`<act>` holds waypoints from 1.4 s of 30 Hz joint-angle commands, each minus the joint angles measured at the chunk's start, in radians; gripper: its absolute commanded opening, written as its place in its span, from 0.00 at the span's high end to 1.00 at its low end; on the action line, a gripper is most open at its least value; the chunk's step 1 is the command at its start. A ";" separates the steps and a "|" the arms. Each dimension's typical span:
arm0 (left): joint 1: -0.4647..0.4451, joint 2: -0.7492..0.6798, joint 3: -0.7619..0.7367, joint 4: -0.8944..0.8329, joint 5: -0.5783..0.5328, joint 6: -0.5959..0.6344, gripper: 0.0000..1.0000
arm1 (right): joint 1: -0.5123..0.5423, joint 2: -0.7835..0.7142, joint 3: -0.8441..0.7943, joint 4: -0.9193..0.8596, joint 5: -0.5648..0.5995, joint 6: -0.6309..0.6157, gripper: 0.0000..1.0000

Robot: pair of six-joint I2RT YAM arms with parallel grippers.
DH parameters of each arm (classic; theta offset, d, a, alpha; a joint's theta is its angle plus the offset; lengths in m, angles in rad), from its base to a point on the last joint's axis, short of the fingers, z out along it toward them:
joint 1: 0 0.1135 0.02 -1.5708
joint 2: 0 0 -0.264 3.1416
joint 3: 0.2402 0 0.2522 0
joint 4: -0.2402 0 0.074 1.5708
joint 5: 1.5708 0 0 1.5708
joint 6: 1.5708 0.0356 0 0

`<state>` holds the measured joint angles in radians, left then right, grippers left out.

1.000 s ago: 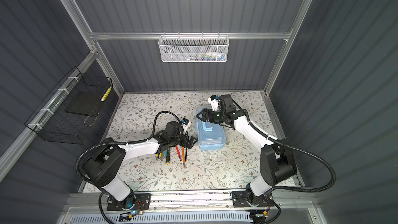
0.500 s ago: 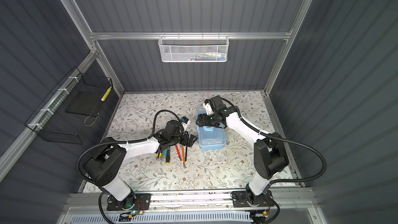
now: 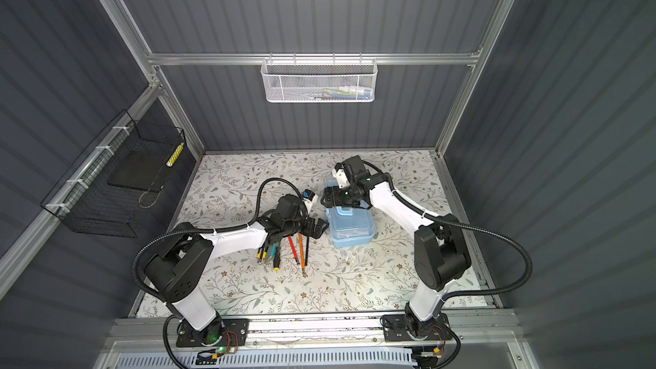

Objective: Pack the tool kit
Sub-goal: 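Lower the right gripper onto the box handle while the left approaches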

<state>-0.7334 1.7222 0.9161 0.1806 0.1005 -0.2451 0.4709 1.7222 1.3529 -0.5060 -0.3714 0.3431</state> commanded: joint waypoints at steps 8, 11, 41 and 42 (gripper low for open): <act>-0.025 0.038 0.037 0.011 0.037 -0.003 0.00 | -0.124 -0.084 -0.186 0.312 -0.479 0.220 0.21; -0.026 0.043 0.043 0.010 0.038 -0.002 0.00 | -0.150 -0.097 -0.204 0.361 -0.559 0.242 0.22; -0.024 -0.044 0.018 -0.052 -0.042 -0.006 0.00 | -0.008 -0.210 -0.011 -0.161 0.256 -0.280 0.27; -0.025 -0.055 0.014 -0.058 -0.053 -0.006 0.00 | 0.004 -0.200 -0.002 -0.178 0.303 -0.287 0.28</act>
<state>-0.7532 1.7218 0.9230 0.1570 0.0887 -0.2481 0.4389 1.5002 1.3209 -0.5423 -0.3412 0.1745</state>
